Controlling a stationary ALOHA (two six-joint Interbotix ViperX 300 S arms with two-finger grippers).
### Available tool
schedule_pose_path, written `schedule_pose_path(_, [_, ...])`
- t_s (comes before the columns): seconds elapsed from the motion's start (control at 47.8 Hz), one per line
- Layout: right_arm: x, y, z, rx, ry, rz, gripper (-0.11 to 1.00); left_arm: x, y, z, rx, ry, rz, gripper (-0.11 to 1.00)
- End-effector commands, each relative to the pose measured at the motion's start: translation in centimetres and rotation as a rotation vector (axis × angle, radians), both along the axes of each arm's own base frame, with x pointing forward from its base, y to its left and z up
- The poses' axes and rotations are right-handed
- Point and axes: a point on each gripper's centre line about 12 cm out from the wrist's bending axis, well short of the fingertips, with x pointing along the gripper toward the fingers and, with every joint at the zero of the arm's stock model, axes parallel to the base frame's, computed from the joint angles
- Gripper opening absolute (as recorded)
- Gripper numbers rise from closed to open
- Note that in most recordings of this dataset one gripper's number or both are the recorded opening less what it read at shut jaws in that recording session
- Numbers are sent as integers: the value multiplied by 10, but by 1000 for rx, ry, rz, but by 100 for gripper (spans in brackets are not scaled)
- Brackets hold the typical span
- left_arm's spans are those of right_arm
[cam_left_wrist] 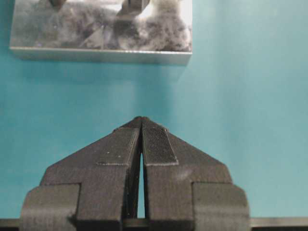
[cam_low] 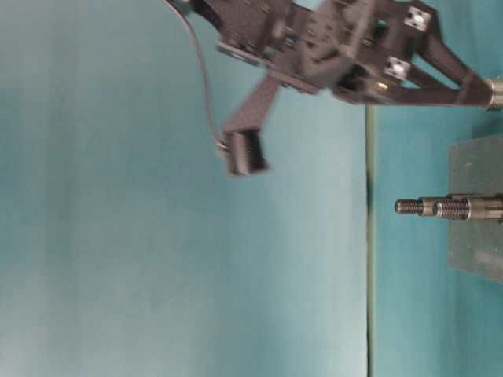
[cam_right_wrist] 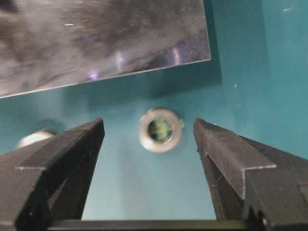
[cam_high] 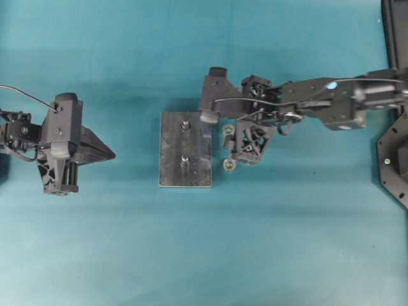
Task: Insert the washer onto the shaft.
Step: 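Lower the right gripper over the upper steel washer and close on it, then lift the held washer with the right gripper toward the block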
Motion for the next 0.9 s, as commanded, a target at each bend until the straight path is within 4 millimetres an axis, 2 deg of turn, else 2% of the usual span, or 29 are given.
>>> schedule_pose_path(0.0, [7,-3,8,-14,-18,11,80,5,-1,8,2,-32,-5,0])
schedule_pose_path(0.314, [5,-4,2,-18,14,16,77,7,-2,7,2,-29,-10,0])
schedule_pose_path(0.439, [6,-4,2,-18,11,18,67,9,-3,6,2,-29,-11,0])
schedule_pose_path(0.711, [6,-4,-2,-17,17,18,37,12,-3,4,1,-40,-12,0])
schedule_pose_path(0.878, [6,-4,-1,-17,15,16,34,14,-3,1,0,-43,-11,0])
